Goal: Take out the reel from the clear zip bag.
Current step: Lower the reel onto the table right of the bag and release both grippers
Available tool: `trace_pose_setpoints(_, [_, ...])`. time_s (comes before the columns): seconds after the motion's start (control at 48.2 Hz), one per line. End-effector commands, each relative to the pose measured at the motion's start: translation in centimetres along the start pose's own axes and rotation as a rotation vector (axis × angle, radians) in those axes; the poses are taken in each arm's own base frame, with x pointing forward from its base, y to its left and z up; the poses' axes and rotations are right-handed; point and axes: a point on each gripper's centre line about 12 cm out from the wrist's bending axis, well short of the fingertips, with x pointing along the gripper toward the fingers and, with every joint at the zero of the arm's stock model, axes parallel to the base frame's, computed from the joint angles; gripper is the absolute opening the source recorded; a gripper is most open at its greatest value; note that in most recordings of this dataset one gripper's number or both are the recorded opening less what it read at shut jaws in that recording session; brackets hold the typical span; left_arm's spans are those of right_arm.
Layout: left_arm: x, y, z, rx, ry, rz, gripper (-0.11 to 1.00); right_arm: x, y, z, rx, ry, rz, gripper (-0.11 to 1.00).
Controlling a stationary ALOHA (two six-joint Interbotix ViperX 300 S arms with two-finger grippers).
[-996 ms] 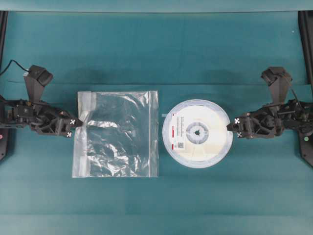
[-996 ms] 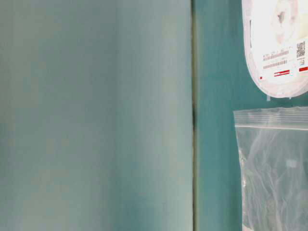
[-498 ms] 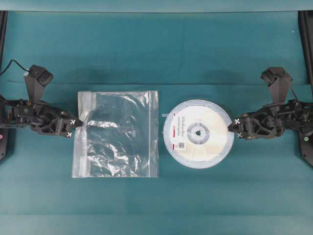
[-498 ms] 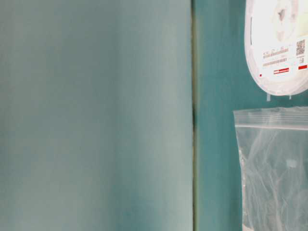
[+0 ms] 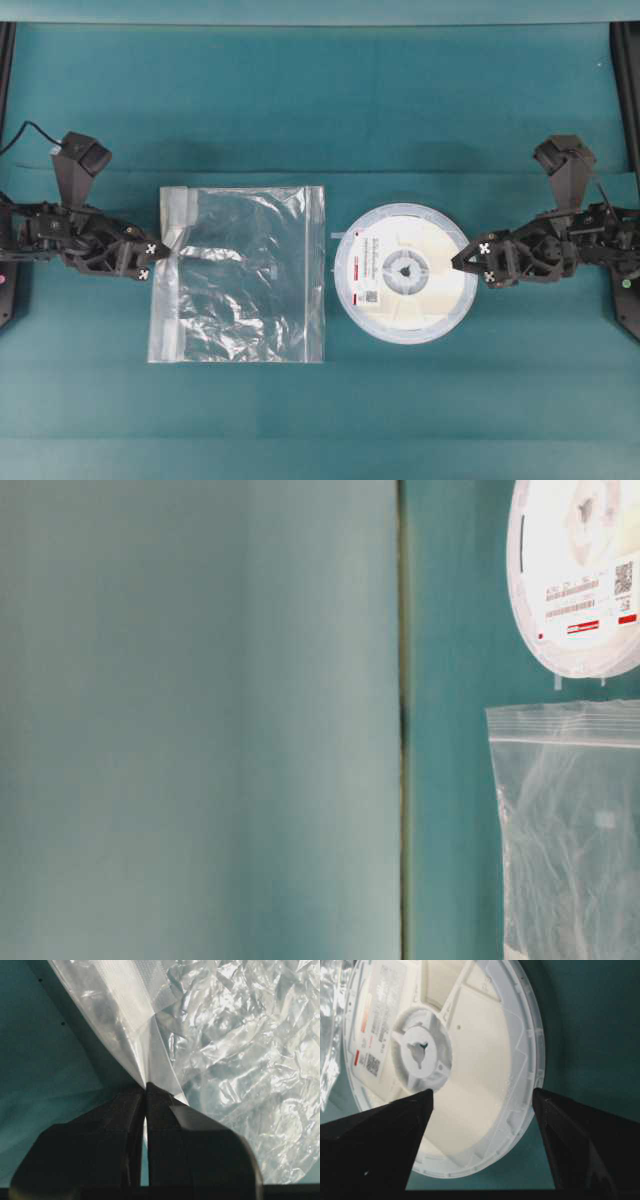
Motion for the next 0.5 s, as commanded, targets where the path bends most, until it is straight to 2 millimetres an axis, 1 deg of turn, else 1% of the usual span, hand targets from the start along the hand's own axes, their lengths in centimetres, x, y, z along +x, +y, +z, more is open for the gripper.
trace_pose_setpoints(0.0, [0.16,-0.49,0.22,0.013,-0.005,-0.013,0.05,-0.04,0.84,0.25,-0.016,-0.010,0.027,0.94])
trace_pose_setpoints(0.062, [0.17,-0.54,0.29,0.021,-0.007,-0.015,0.14,-0.04,0.82,0.24,-0.016,-0.009,0.026,0.94])
trace_pose_setpoints(0.104, [0.19,-0.60,0.29,0.027,-0.007,-0.016,0.22,-0.04,0.82,0.29,-0.015,-0.011,0.026,0.94])
trace_pose_setpoints(0.187, [0.20,-0.78,0.44,0.029,-0.012,-0.022,0.44,-0.04,0.96,0.30,-0.016,-0.011,0.030,0.94])
trace_pose_setpoints(0.207, [0.22,-0.81,0.47,0.029,-0.012,-0.022,0.51,-0.06,0.98,0.31,-0.017,-0.012,0.031,0.94])
trace_pose_setpoints(0.249, [0.23,-0.87,0.50,0.030,-0.013,-0.023,0.62,-0.06,1.04,0.33,-0.015,-0.012,0.032,0.94])
trace_pose_setpoints(0.353, [0.21,-0.75,0.43,0.033,-0.010,-0.019,0.85,-0.13,1.12,0.36,-0.018,-0.014,0.037,0.94])
trace_pose_setpoints(0.394, [0.19,-0.71,0.40,0.033,-0.008,-0.015,0.92,-0.15,1.15,0.38,-0.018,-0.016,0.039,0.94])
trace_pose_setpoints(0.415, [0.10,-0.75,0.39,0.038,-0.006,-0.014,0.93,-0.21,1.14,0.38,-0.021,-0.016,0.041,0.94])
trace_pose_setpoints(0.477, [-0.14,-0.72,0.42,0.037,-0.003,-0.007,0.89,-0.35,1.36,0.47,-0.025,-0.021,0.052,0.94])
